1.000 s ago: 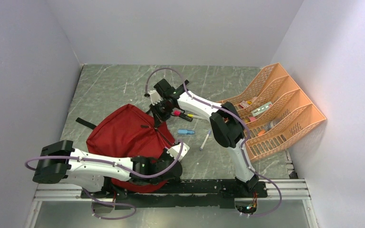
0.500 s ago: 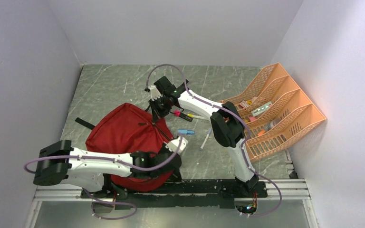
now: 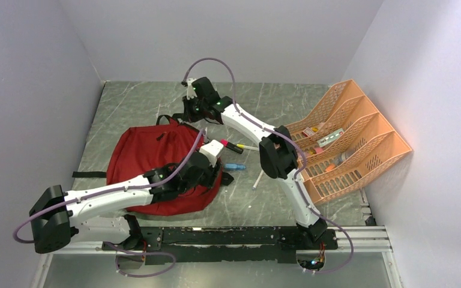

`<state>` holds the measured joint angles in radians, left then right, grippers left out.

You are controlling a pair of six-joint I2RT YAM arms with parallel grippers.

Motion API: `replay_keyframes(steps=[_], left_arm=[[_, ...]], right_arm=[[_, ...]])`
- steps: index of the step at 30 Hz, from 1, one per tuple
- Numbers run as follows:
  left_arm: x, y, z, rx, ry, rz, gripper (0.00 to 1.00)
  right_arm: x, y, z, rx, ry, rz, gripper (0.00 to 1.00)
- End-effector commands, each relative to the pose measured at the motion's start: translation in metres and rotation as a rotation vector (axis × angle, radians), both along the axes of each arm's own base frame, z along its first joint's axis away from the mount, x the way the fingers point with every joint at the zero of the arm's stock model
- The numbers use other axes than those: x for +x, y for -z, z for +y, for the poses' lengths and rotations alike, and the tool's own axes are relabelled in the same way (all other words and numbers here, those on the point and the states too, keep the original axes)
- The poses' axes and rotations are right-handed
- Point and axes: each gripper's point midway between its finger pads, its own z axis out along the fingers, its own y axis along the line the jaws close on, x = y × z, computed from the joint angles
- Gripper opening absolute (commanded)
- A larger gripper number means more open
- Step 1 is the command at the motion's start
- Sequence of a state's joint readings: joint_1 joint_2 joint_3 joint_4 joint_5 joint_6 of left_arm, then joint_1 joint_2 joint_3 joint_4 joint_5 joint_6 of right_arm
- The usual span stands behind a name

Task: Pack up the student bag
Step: Zip the student bag at the center of the board.

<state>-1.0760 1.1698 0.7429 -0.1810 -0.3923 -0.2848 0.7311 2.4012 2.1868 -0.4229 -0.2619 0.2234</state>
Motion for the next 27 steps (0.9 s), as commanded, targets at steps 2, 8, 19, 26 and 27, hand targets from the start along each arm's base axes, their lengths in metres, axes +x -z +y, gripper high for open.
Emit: replay_keyframes(steps=[2, 8, 19, 26, 27], left_arm=[[-0.028, -0.035, -0.025, -0.159, 0.13, 0.067, 0.79], [-0.012, -0.08, 0.039, -0.281, -0.239, 0.038, 0.96], [-0.041, -0.039, 0.164, -0.617, -0.923, 0.208, 0.96], [-0.048, -0.016, 0.182, -0.57, -1.003, 0.221, 0.96], [-0.048, -0.013, 0.181, -0.54, -1.004, 0.222, 0.96]], right_arm=[[0.032, -0.043, -0.028, 0.072, 0.104, -0.144, 0.0], [-0.003, -0.033, -0.052, -0.016, 0.035, -0.104, 0.18], [-0.033, -0.038, -0.073, -0.061, 0.003, -0.051, 0.61], [-0.049, 0.001, -0.077, -0.134, -0.021, 0.069, 0.72], [-0.051, 0.006, -0.079, -0.142, -0.018, 0.076, 0.73]])
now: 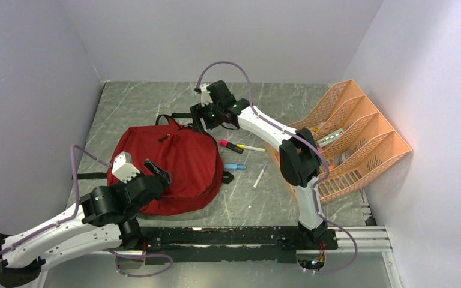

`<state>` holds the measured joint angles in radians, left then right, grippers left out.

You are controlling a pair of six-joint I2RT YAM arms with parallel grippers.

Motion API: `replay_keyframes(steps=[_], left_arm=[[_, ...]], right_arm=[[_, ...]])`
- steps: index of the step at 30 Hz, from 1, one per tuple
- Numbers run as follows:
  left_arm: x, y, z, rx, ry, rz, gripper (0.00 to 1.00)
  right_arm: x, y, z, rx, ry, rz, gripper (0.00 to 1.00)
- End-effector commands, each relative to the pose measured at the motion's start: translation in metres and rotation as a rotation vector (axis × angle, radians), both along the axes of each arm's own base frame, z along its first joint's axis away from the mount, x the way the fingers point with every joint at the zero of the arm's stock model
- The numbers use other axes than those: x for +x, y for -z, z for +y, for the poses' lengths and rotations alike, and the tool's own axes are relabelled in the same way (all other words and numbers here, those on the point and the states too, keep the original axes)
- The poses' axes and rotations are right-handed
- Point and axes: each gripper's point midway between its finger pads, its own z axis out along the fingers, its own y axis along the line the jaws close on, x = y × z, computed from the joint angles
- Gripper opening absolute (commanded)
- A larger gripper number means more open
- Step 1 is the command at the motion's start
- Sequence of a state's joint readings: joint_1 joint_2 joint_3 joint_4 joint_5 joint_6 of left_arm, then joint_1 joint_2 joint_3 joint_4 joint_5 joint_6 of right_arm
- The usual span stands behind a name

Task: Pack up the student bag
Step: Zip the student bag at the center of the board.

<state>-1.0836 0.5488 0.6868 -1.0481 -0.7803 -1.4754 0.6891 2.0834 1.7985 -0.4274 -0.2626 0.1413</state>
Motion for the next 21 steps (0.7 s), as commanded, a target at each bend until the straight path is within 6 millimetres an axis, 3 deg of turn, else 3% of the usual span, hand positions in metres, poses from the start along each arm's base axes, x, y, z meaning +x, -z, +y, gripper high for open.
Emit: replay_keyframes(steps=[1, 9, 14, 21], left_arm=[[0.003, 0.013, 0.009, 0.057, -0.08, 0.031, 0.97], [0.013, 0.042, -0.013, 0.14, -0.017, 0.09, 0.97], [0.031, 0.057, -0.006, 0.168, -0.015, 0.136, 0.97], [0.069, 0.076, 0.017, 0.186, -0.024, 0.209, 0.94]], right_arm=[[-0.013, 0.03, -0.009, -0.066, -0.002, 0.085, 0.73], [-0.026, 0.044, -0.01, -0.06, -0.034, 0.137, 0.75], [-0.034, 0.049, -0.006, -0.042, -0.068, 0.176, 0.71], [-0.054, 0.055, -0.006, -0.035, -0.089, 0.215, 0.56]])
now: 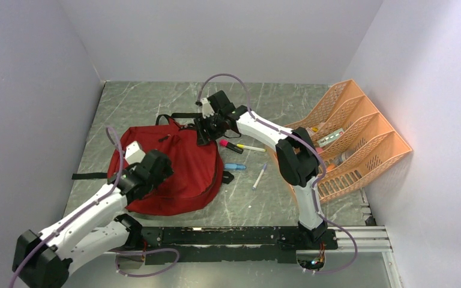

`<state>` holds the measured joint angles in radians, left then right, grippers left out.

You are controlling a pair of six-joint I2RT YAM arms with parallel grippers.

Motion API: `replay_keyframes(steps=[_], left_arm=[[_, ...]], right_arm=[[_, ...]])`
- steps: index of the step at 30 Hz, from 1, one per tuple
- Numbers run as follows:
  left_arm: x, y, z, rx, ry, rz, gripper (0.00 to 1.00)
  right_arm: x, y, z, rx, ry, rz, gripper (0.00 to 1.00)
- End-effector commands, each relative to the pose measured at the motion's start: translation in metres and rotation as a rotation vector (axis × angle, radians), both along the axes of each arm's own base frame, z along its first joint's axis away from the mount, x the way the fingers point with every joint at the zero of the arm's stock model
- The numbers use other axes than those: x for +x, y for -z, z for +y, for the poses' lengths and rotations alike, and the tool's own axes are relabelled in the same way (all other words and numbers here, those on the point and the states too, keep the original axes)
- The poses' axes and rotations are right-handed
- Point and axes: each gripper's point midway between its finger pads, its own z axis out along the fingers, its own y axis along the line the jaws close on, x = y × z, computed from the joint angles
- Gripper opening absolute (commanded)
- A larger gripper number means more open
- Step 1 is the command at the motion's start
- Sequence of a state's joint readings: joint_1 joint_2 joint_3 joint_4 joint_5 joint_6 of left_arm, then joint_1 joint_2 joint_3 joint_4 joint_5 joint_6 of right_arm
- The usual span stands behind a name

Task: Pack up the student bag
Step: Unzip the student bag at the center of the board.

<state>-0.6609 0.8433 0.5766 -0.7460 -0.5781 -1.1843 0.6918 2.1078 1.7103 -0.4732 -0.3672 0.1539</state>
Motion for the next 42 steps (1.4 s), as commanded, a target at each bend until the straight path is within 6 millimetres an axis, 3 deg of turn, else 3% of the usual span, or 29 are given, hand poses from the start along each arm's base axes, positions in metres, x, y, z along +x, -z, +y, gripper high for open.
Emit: replay_keyframes(steps=[1, 4, 9, 14, 17, 24, 29, 32, 35, 42], left_arm=[[0.028, 0.008, -0.003, -0.023, 0.092, 0.025, 0.93], [0.042, 0.002, 0.004, -0.026, 0.105, 0.035, 0.93], [0.058, -0.052, 0.007, 0.03, 0.168, -0.041, 0.97], [0.065, -0.102, 0.024, 0.116, 0.134, -0.125, 0.97], [0.08, -0.113, 0.022, 0.118, 0.135, -0.154, 0.97], [0.127, -0.094, -0.008, -0.027, 0.149, -0.137, 0.94], [0.148, -0.082, -0.005, -0.151, 0.063, -0.131, 0.83], [0.153, -0.075, -0.004, -0.207, 0.011, -0.111, 0.76], [0.155, -0.063, -0.008, -0.266, -0.042, -0.068, 0.7], [0.159, -0.036, -0.008, -0.309, -0.161, 0.024, 0.62]], right_arm=[[-0.019, 0.008, 0.0, 0.002, -0.018, 0.041, 0.52], [-0.025, 0.011, -0.005, -0.012, -0.007, 0.039, 0.5], [-0.024, 0.008, -0.016, -0.033, 0.038, -0.003, 0.59], [-0.019, -0.014, -0.025, -0.034, 0.082, -0.08, 0.61], [-0.014, -0.032, -0.031, -0.023, 0.119, -0.138, 0.61], [-0.022, -0.087, -0.026, 0.111, 0.175, -0.204, 0.61], [-0.046, -0.116, 0.0, 0.253, 0.165, -0.208, 0.58], [-0.056, -0.111, 0.019, 0.294, 0.158, -0.184, 0.56], [-0.058, -0.092, 0.032, 0.304, 0.173, -0.155, 0.54], [-0.056, -0.053, 0.046, 0.283, 0.194, -0.111, 0.51]])
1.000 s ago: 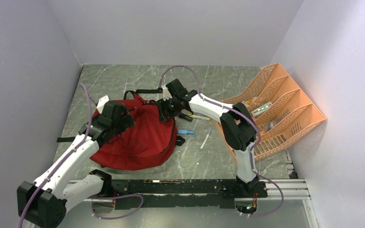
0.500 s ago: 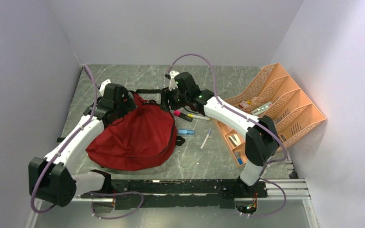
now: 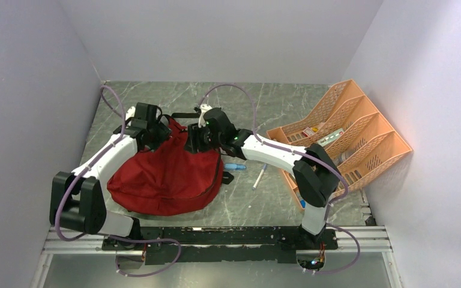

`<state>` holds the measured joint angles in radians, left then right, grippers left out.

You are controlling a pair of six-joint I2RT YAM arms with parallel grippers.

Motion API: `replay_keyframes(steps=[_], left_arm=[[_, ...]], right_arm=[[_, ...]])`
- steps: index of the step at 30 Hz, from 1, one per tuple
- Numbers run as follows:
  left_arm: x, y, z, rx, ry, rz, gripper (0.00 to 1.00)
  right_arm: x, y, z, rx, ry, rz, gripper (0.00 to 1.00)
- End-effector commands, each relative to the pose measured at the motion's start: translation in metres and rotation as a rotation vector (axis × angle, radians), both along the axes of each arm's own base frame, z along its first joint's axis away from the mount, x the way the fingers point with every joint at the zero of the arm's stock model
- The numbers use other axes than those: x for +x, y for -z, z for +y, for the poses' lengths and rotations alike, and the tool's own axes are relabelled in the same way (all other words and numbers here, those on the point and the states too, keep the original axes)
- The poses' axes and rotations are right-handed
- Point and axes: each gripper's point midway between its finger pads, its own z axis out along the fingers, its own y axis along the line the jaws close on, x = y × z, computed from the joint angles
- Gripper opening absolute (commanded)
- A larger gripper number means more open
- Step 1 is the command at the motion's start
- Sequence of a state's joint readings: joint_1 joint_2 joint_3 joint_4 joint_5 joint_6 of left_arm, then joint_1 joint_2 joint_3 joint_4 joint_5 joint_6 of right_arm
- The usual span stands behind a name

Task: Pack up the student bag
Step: Unzip the student bag at the center of the board.

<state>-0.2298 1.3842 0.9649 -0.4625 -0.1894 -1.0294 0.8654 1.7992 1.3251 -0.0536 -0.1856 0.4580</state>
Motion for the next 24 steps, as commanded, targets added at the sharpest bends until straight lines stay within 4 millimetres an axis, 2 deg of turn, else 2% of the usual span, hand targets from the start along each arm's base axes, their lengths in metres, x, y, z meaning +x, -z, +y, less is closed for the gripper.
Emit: replay_keyframes(steps=[1, 7, 13, 18, 20, 24], left_arm=[[0.012, -0.005, -0.002, -0.07, -0.088, 0.001, 0.63], [0.018, 0.013, 0.003, -0.059, -0.127, 0.017, 0.64], [0.019, 0.034, 0.005, -0.05, -0.143, 0.066, 0.67], [0.023, 0.045, 0.009, -0.036, -0.16, 0.076, 0.65], [0.026, 0.048, 0.01, -0.026, -0.16, 0.079, 0.61], [0.03, 0.053, 0.011, -0.008, -0.156, 0.085, 0.46]], right_arm=[[0.009, 0.015, 0.007, 0.019, 0.044, -0.001, 0.51], [0.012, 0.042, -0.001, -0.071, 0.068, -0.012, 0.5], [0.008, 0.053, -0.011, -0.116, 0.072, -0.008, 0.5], [0.006, 0.054, -0.012, -0.127, 0.065, -0.007, 0.5], [0.004, 0.054, -0.011, -0.129, 0.06, -0.008, 0.5], [0.002, 0.056, -0.012, -0.14, 0.058, -0.009, 0.49]])
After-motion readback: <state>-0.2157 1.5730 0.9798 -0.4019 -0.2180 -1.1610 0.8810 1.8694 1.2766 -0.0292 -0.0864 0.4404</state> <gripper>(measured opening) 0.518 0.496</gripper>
